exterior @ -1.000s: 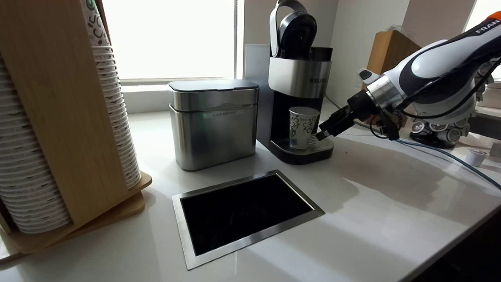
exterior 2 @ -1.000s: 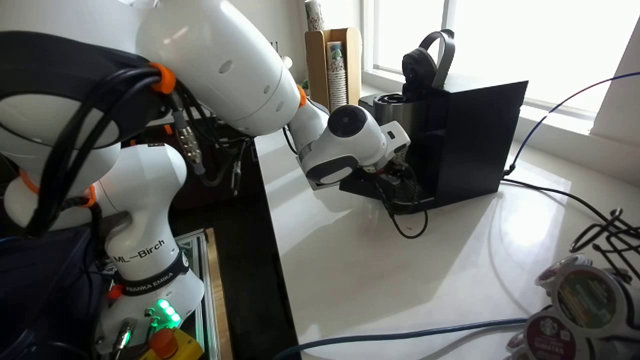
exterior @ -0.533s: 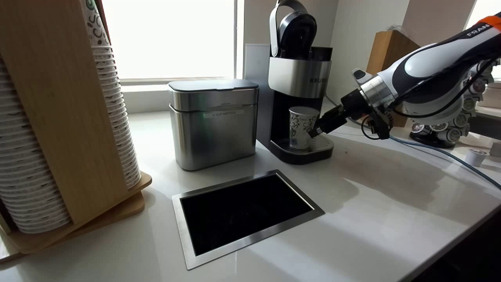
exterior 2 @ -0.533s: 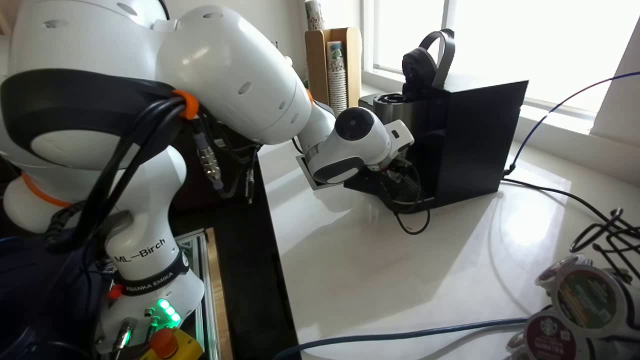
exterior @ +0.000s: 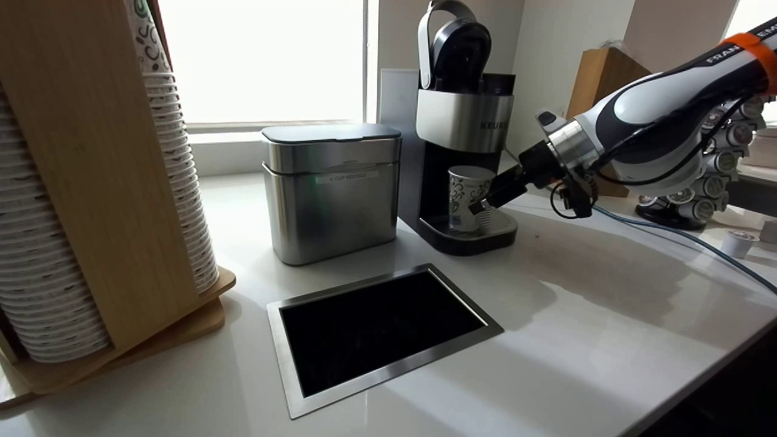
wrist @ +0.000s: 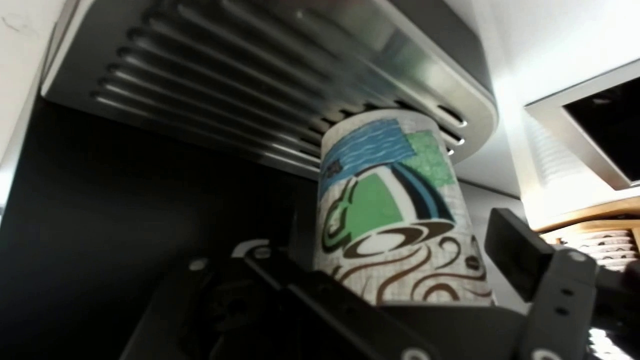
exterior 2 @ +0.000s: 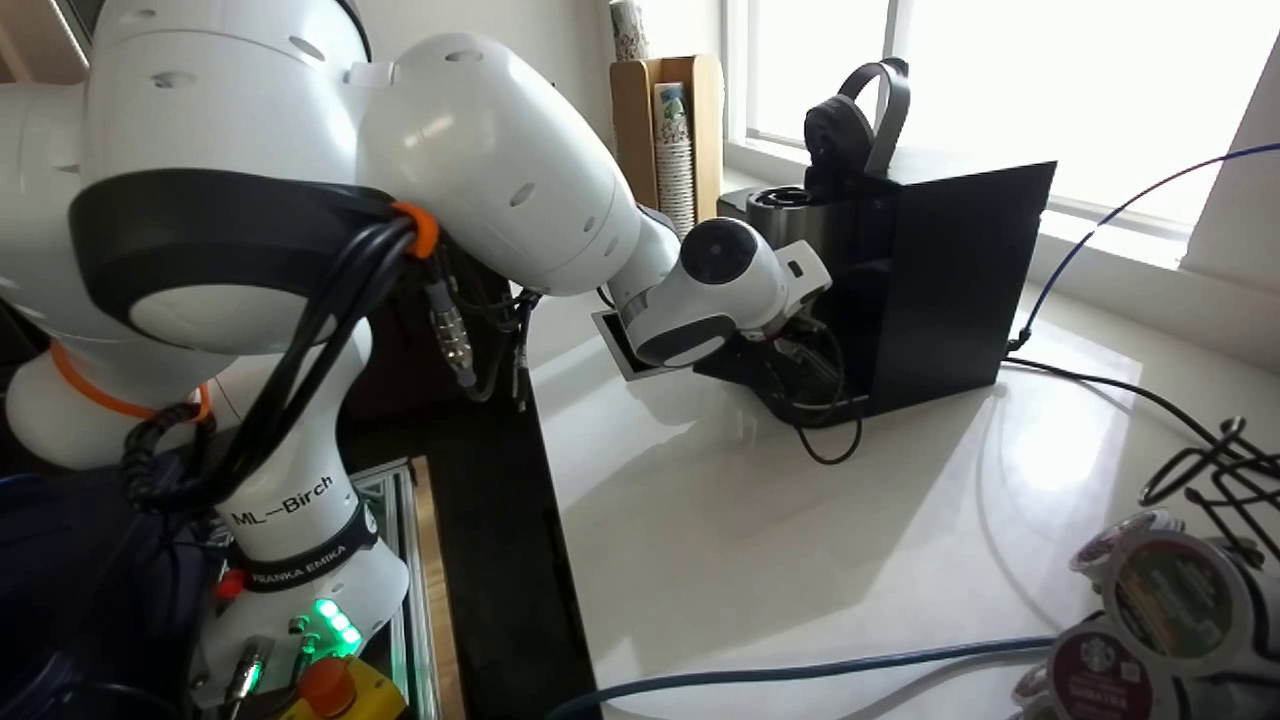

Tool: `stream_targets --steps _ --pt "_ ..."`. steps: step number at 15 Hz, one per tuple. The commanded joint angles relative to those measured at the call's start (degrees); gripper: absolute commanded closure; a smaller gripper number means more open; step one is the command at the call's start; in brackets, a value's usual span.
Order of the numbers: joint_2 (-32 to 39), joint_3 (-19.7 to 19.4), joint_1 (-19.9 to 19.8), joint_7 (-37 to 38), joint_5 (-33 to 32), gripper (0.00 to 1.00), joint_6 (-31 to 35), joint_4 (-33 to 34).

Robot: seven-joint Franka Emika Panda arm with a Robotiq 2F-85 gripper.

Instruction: Remove the cup from the coffee maker

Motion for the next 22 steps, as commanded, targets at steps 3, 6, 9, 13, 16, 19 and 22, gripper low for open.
stream_targets --steps 3,6,9,13,16,19,22 --pt "-1.52 -1.69 1.34 2.12 -2.34 0.39 1.15 1.68" --pt "-1.63 -1.63 1.19 2.45 -2.64 0.62 0.77 2.08" --pt "-1.72 -1.31 0.81 2.69 -2.93 0.19 0.07 1.9" --pt "-1.04 -0.22 -0.66 3.1 -3.3 0.0 -1.29 0.49" --pt "0.07 1.79 -3.53 3.79 -3.48 0.0 -1.8 -2.15" --pt "2.19 5.9 -9.42 5.45 -2.92 0.0 -3.14 -6.35" --pt "7.11 10.35 -17.3 7.95 -2.25 0.0 -0.65 -11.62"
